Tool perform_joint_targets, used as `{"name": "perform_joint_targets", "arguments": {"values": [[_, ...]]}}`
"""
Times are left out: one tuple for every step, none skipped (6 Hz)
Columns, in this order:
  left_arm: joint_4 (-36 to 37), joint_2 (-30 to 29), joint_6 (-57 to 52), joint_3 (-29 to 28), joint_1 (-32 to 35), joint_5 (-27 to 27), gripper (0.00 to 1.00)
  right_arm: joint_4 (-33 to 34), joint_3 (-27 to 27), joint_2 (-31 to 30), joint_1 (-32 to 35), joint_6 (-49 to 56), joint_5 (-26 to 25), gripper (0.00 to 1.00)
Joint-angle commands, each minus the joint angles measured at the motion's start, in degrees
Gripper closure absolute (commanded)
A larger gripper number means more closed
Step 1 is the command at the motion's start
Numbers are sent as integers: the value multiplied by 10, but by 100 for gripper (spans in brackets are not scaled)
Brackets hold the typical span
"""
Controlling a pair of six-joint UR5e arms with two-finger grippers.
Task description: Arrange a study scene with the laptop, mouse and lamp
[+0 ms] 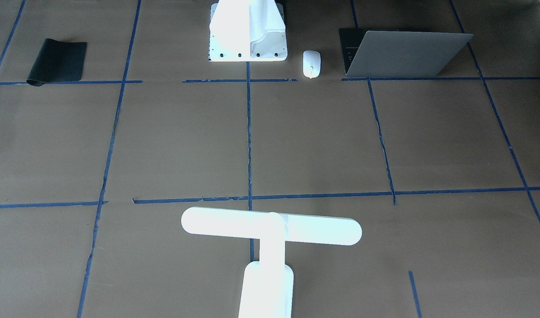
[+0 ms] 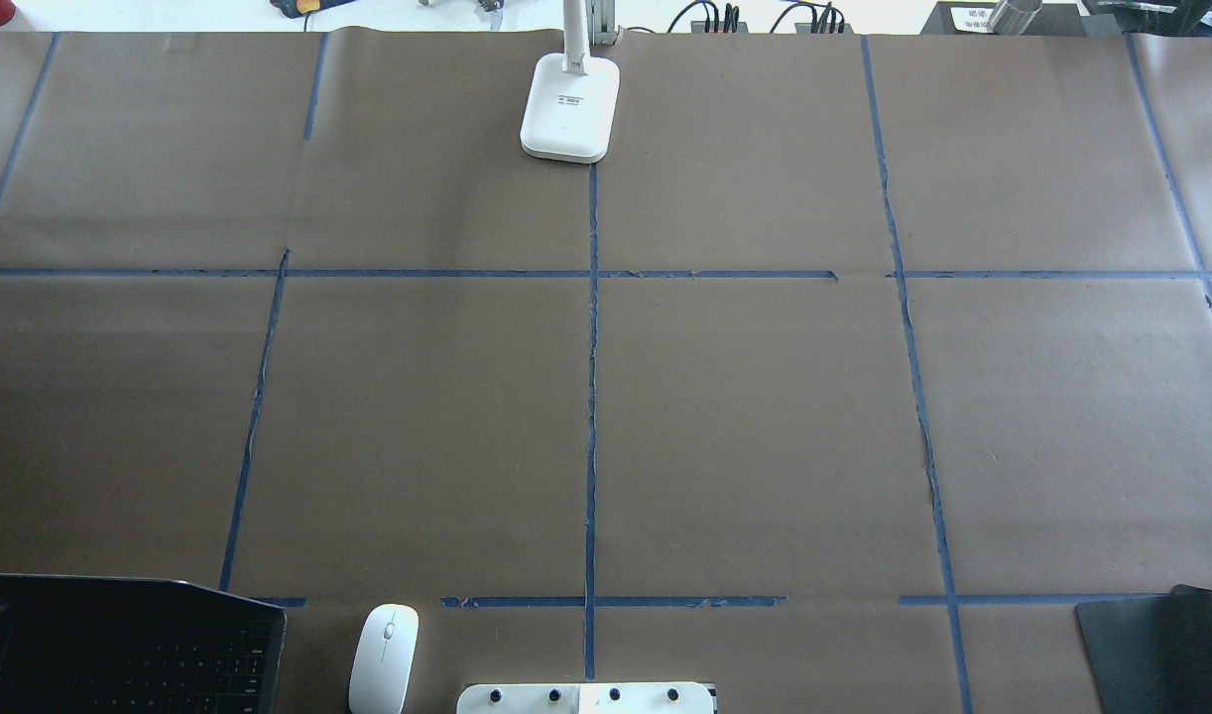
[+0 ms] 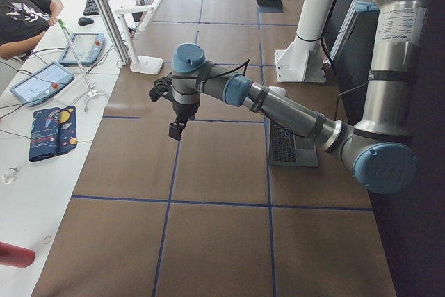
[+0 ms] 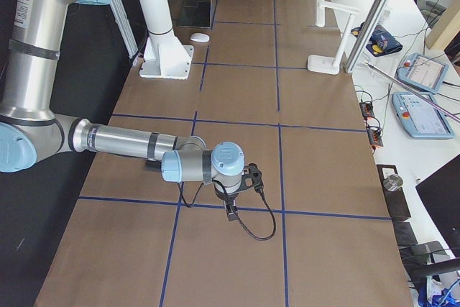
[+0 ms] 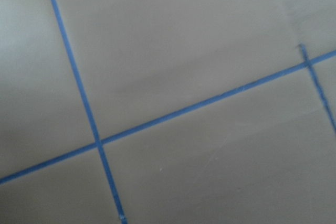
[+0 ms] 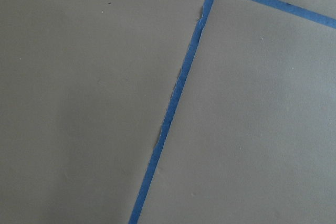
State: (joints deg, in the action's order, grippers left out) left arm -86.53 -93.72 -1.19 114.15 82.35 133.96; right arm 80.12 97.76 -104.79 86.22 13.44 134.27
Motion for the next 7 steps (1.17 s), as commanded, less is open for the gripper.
{"name": "perform_joint_targets", "arguments": {"values": [[0,-54,4,55,-66,30,4,0,-1,0,0,0,-1,0],[0,-57,8,83,-134,42,1,0,-2,0,0,2,-1,0],[0,-51,1,110,-150,43,1,0,-1,0,0,1,-1,0],[0,-6,-47,147,-176,43,1,0,-1,0,0,2,-1,0],[0,42,-125,171,-182,44,1,-1,-2,1,0,3,-2,0],[0,89,-217,189,-204,44,1,0,-2,0,0,2,-2,0],[-1,126,-314,192,-207,43,2,0,-3,0,0,3,-2,0]]}}
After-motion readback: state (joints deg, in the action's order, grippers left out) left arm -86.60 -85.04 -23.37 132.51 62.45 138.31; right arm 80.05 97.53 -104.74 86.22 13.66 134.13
